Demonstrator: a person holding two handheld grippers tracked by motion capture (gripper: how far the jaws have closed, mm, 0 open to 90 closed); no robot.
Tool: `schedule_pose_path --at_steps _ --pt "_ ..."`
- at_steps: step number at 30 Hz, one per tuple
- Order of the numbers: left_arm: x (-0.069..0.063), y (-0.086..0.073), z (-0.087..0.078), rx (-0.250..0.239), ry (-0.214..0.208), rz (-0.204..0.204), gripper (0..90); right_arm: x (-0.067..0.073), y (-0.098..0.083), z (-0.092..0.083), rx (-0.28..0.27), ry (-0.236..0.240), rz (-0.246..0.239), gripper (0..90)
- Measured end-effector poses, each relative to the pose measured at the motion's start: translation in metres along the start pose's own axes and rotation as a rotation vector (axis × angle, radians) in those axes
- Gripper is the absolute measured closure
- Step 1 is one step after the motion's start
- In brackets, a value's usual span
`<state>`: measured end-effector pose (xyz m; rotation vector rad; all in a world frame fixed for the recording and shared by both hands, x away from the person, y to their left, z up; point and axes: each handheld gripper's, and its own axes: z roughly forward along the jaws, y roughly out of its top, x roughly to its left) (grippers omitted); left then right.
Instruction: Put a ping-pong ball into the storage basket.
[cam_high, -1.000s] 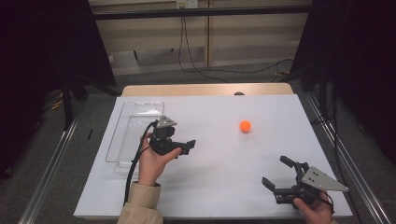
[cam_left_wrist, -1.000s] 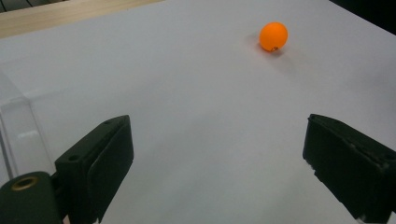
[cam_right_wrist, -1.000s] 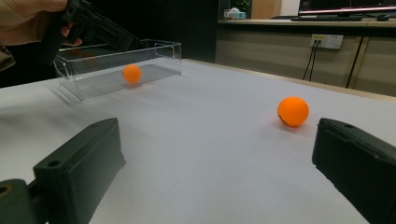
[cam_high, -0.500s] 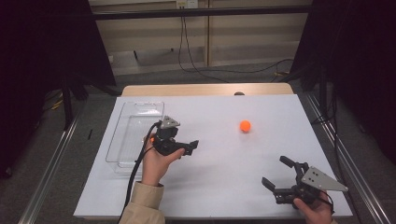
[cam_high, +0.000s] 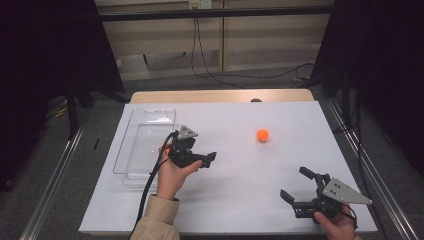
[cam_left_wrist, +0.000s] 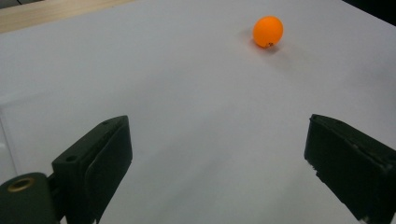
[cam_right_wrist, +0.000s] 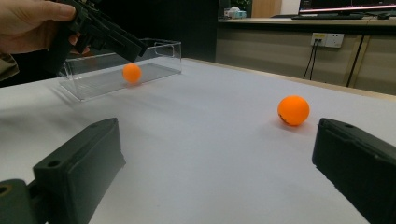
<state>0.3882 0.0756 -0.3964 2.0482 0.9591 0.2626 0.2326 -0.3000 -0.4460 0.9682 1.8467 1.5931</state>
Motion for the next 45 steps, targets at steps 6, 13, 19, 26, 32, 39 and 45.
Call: schedule_pose_path --at_steps 6,13,19,26,32,39,45 --pt "-0.004 0.000 0.005 0.002 -0.002 0.009 7.4 0.001 0.000 0.000 -0.001 0.001 -0.003 1.3" --pt "-0.008 0.000 0.011 0.006 -0.007 0.031 7.4 0.000 0.000 0.000 0.000 0.000 0.000 1.2" --pt "-0.011 0.000 0.014 0.001 -0.010 0.030 7.4 0.000 0.000 0.000 -0.001 0.002 -0.002 1.1" --pt "-0.014 -0.002 0.021 0.019 -0.014 0.047 7.2 0.001 0.001 0.000 -0.002 0.001 0.002 1.1" --pt "-0.018 -0.003 0.026 0.021 -0.025 0.057 7.1 0.001 0.001 0.001 0.001 0.006 -0.001 1.1" --pt "-0.020 -0.002 0.031 0.021 -0.030 0.067 7.1 0.000 0.001 0.002 -0.001 0.007 -0.001 1.1" --pt "-0.022 -0.001 0.035 0.007 -0.042 0.067 6.8 0.000 0.001 0.002 -0.003 0.007 0.000 1.2"
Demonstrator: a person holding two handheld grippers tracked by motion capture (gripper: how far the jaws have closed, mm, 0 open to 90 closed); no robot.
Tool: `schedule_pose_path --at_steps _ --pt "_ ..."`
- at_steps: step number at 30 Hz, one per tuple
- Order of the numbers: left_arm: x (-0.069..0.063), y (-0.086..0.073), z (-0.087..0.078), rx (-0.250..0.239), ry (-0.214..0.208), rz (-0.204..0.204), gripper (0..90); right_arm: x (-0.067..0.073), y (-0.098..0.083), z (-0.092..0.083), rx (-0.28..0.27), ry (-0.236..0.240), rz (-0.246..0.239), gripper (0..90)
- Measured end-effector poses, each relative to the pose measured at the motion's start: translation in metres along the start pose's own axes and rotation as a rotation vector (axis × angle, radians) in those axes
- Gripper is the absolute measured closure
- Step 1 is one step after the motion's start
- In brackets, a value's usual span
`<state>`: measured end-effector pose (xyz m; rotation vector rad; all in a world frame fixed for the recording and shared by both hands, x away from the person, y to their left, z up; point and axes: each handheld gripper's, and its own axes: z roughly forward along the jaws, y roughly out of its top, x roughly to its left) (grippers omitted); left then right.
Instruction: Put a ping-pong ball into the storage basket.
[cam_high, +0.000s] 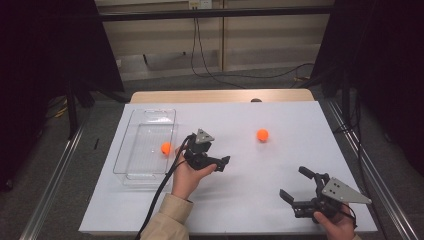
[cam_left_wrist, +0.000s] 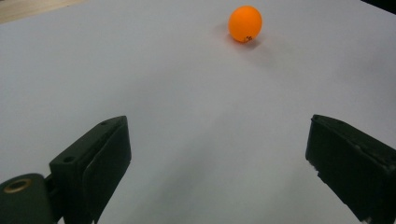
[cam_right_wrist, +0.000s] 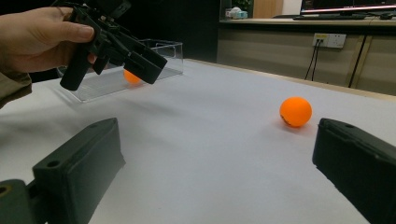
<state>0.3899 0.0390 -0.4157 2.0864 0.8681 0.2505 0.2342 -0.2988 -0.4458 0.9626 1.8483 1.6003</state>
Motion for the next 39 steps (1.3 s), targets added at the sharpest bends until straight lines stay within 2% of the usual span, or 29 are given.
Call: schedule_pose_path --at_steps 11,12,20,24,26,27,39 --pt "-0.002 0.002 0.008 -0.011 -0.013 -0.006 6.6 0.000 0.000 0.000 0.001 -0.001 0.002 1.1" --pt "-0.002 0.002 0.008 -0.011 -0.011 0.003 6.6 0.000 0.000 0.000 0.000 0.000 0.002 1.1" --pt "-0.004 0.003 0.014 -0.023 -0.018 0.000 6.5 0.000 0.000 0.000 0.002 0.000 0.002 1.1" --pt "-0.005 0.004 0.017 -0.019 -0.017 0.014 6.5 0.000 0.000 0.000 0.001 0.003 0.001 1.1" --pt "-0.006 0.004 0.018 -0.025 -0.018 0.006 6.5 0.000 0.000 0.000 0.001 0.002 0.001 1.1" --pt "-0.005 0.005 0.019 -0.021 -0.013 0.017 6.4 0.000 0.000 0.000 0.001 0.002 0.001 1.1" --pt "-0.010 0.006 0.027 -0.021 -0.020 0.018 6.5 0.000 0.000 0.000 0.000 0.003 -0.001 1.1"
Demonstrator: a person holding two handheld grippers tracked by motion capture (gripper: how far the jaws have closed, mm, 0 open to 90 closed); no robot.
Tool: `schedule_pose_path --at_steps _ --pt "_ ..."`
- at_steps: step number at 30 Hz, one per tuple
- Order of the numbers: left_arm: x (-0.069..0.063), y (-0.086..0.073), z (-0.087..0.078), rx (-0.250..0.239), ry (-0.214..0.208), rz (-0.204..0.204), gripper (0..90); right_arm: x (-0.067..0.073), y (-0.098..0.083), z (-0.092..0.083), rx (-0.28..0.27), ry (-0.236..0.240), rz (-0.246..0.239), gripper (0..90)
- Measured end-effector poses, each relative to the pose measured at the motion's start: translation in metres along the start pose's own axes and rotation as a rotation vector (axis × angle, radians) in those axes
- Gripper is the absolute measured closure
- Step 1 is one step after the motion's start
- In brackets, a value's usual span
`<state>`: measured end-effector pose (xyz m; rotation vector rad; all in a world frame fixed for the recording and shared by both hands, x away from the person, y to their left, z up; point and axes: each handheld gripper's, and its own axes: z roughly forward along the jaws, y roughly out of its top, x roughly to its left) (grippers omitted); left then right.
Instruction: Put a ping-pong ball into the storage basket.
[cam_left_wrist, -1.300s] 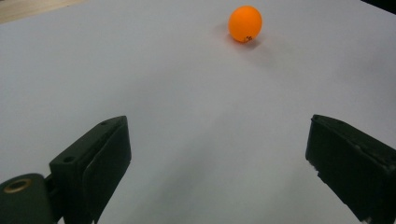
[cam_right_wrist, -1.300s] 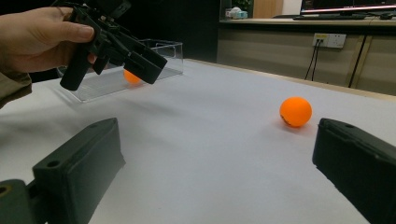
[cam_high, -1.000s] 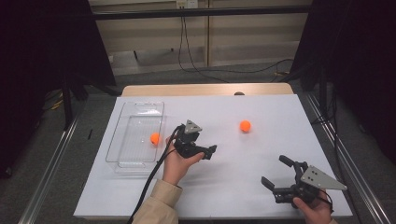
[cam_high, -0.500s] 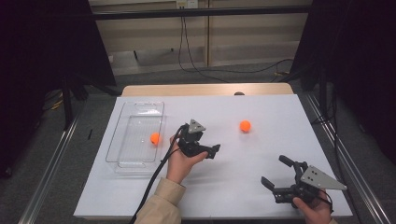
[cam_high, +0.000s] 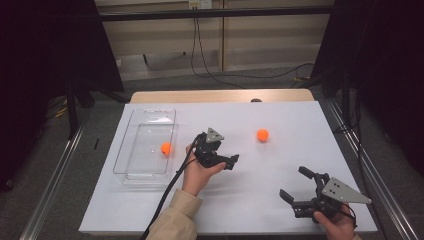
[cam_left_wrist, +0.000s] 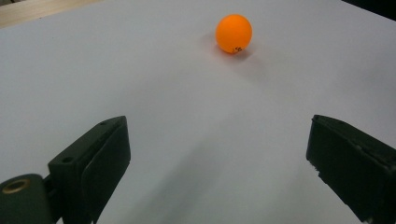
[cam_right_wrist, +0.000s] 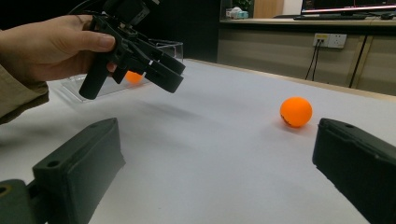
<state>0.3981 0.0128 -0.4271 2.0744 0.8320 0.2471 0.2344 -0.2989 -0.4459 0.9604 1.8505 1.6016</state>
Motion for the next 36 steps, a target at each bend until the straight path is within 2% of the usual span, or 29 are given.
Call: schedule_pose_path --at_steps 9,15,17,21,23,25,31,36 --pt "-0.003 0.002 0.007 -0.001 0.001 0.007 6.3 0.000 0.000 0.000 0.000 0.000 0.000 1.1" --pt "-0.004 0.001 0.012 -0.007 -0.010 -0.012 6.3 0.000 0.000 0.000 0.000 0.001 0.000 1.1" --pt "-0.004 0.001 0.014 -0.006 -0.013 -0.003 6.2 0.000 0.000 0.000 0.000 0.001 -0.001 1.1" --pt "-0.005 0.002 0.016 -0.012 -0.016 -0.014 6.2 0.000 0.000 0.000 0.000 0.001 -0.001 1.1" --pt "-0.005 0.002 0.017 -0.011 -0.015 -0.003 6.1 0.000 0.000 0.000 0.000 0.000 -0.002 1.1" --pt "-0.007 0.003 0.019 -0.019 -0.018 -0.017 6.2 0.000 0.000 0.000 0.000 0.001 -0.001 1.1" --pt "-0.010 0.005 0.024 -0.014 -0.019 -0.003 6.2 0.000 0.000 0.000 0.000 0.001 -0.001 1.1" --pt "-0.013 0.007 0.029 -0.017 -0.028 -0.011 6.2 0.000 0.000 0.000 0.000 0.002 0.000 1.1"
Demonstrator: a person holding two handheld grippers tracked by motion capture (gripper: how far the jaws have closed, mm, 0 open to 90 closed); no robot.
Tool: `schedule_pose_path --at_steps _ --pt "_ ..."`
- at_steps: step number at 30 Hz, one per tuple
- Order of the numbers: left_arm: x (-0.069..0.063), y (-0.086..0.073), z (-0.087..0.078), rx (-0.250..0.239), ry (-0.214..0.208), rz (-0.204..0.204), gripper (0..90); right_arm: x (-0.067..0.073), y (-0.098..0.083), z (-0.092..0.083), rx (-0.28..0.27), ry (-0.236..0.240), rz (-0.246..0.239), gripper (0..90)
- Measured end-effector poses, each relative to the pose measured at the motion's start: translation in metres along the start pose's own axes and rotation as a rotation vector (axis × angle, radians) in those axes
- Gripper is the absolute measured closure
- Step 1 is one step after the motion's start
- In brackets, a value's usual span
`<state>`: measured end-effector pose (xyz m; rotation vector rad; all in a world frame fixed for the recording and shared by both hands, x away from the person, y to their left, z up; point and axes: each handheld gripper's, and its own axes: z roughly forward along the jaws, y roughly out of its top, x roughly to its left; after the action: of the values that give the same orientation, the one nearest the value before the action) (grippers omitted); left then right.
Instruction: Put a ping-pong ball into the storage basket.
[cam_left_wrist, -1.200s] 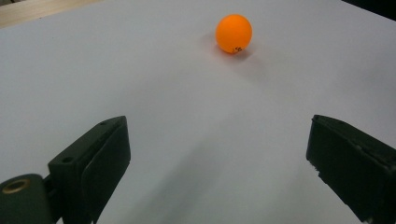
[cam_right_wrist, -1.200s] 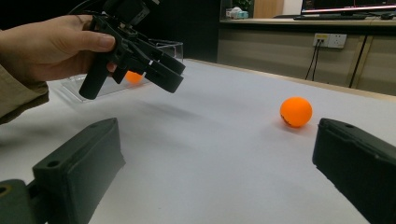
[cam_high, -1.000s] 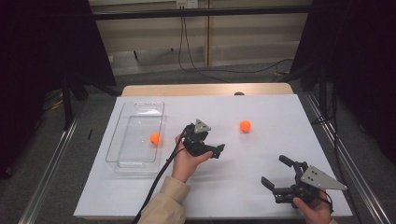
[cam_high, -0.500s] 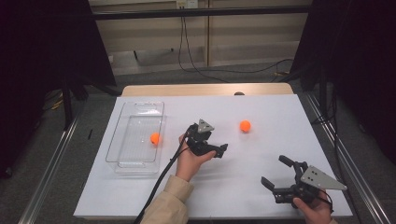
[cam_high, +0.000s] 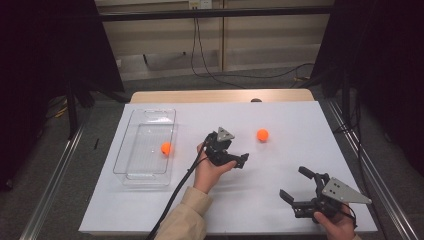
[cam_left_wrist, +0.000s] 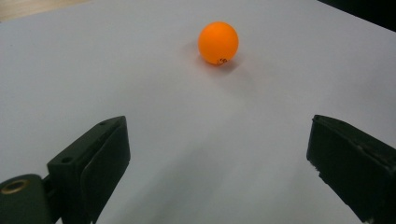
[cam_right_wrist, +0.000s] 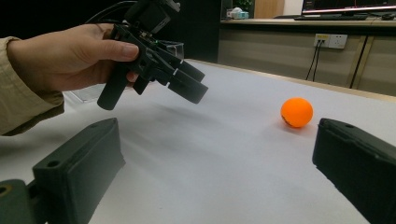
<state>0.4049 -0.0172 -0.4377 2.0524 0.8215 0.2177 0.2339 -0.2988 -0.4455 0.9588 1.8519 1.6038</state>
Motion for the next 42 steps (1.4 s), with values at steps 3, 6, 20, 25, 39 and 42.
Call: schedule_pose_path --at_steps 3,6,20,25,39,42 --pt "-0.001 0.001 0.002 0.002 -0.001 0.003 6.1 0.000 0.000 0.000 0.000 -0.001 0.001 1.1" --pt "-0.002 0.002 0.004 0.005 -0.001 0.004 6.1 0.000 0.000 0.000 0.000 0.000 0.002 1.1" --pt "-0.004 0.005 0.012 0.003 0.002 0.006 6.1 0.000 0.000 0.000 0.000 -0.001 0.001 1.1" --pt "-0.005 0.007 0.016 -0.001 0.001 0.006 6.1 0.000 0.000 0.000 0.000 -0.001 0.002 1.1" --pt "-0.006 0.008 0.024 -0.002 -0.002 -0.001 6.1 -0.001 0.000 0.000 -0.001 -0.006 0.005 1.1" --pt "-0.006 0.009 0.025 0.001 -0.001 0.001 6.1 -0.002 0.000 -0.001 -0.001 -0.006 0.005 1.1"
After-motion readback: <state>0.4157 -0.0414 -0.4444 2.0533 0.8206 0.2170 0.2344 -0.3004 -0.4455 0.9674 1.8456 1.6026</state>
